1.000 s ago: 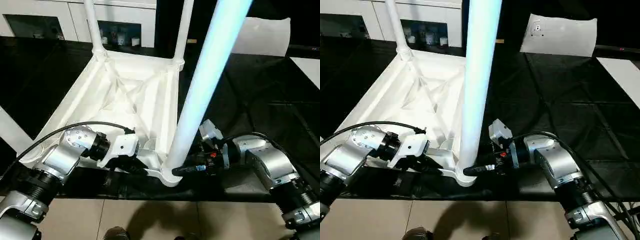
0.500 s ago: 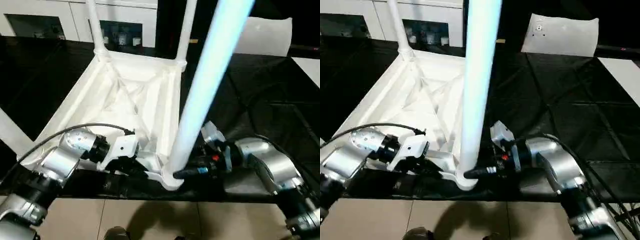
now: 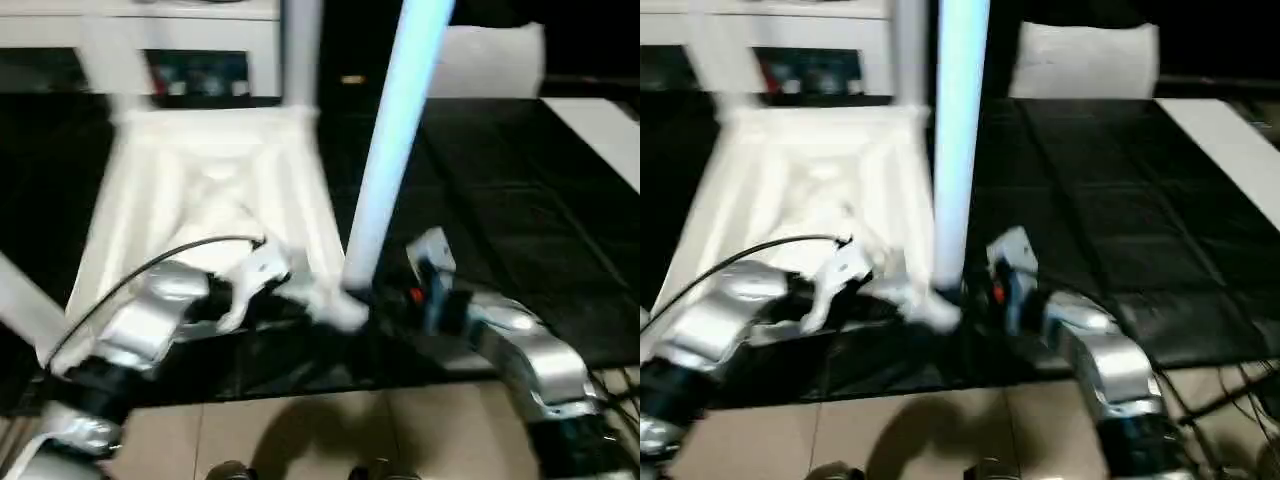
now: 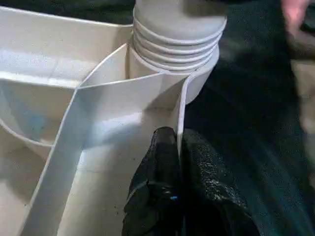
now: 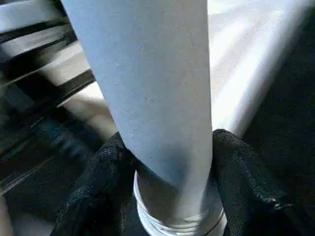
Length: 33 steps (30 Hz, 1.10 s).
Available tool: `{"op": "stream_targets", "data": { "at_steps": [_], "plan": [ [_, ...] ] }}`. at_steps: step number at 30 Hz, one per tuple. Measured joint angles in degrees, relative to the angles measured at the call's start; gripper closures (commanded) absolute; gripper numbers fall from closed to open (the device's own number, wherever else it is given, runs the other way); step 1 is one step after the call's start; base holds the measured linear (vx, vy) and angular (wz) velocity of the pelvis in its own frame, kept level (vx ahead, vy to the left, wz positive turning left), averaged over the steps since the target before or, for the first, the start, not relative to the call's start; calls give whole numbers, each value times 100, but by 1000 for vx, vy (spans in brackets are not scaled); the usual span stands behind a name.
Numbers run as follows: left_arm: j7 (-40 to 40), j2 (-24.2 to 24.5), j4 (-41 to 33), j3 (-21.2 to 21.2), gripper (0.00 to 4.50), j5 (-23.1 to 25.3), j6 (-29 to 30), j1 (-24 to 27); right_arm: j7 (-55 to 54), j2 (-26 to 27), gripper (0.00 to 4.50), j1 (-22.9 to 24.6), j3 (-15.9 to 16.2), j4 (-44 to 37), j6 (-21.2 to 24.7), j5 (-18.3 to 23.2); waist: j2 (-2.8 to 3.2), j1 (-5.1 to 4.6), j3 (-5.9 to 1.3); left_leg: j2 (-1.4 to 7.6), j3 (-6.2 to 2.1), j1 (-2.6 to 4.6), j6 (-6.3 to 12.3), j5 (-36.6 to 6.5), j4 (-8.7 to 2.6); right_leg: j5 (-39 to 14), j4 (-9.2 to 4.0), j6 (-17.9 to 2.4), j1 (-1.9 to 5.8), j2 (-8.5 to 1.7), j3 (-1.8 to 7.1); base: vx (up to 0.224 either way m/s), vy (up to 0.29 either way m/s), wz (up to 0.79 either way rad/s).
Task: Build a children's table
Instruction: Rotate leg to tighten
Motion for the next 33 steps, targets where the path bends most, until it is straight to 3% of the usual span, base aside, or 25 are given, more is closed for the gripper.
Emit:
{"op": "stream_targets", "data": {
  "at_steps": [4,7,8,11,17,18,23,27,33],
  "plan": [
    [1088,-752,374,204,450,306,377,-344,-1617,922,243,-422,-268,460,-115,-579,14,-37,-5,-6,8,-10,-2,1,-15,5,-17,0,-28,-1,7,0,0,0],
    [1569,-1058,519,176,450,482,387,-499,-2348,1210,243,-637,-338,704,-216,-811,13,-30,-9,-17,15,-17,-1,1,-51,48,-57,2,-29,-5,14,0,0,0],
    [1616,-1100,533,149,450,506,386,-519,-2447,1274,243,-647,-378,721,-254,-826,10,-22,-10,-21,17,-20,1,0,-62,79,-68,8,-31,-6,17,0,0,0],
    [1682,-1131,530,99,450,556,314,-542,-2510,1316,179,-640,-413,717,-419,-823,13,15,-14,-19,28,-17,-3,3,-112,117,-94,-6,-36,-5,11,0,0,0],
    [1523,-982,460,-27,450,588,134,-544,-2242,1347,135,-466,-557,640,-652,-527,17,34,-14,-12,53,-27,-2,10,-144,113,-106,-1,-56,0,6,0,0,0],
    [1485,-953,455,-32,450,595,89,-544,-2156,1314,111,-447,-579,621,-647,-459,17,34,-14,-12,54,-30,-1,10,-146,113,-114,-2,-57,0,5,0,0,0],
    [927,-576,414,-106,450,570,-374,-485,-920,465,82,-57,-486,214,-433,-62,10,49,-11,-10,61,-63,50,21,-154,116,-151,-3,-67,0,-2,0,0,0],
    [182,-53,413,-200,450,424,-869,-397,54,-384,46,1,-181,200,-614,-71,1,66,-6,-1,73,-66,67,25,-151,116,-145,-4,-75,4,-10,0,0,0],
    [-1156,456,463,-314,450,132,-1440,-332,1776,-1157,46,-146,62,374,-1022,102,-2,222,-6,-5,73,-75,90,14,-103,121,-137,-12,-80,-7,-11,0,0,0]
  ]
}}
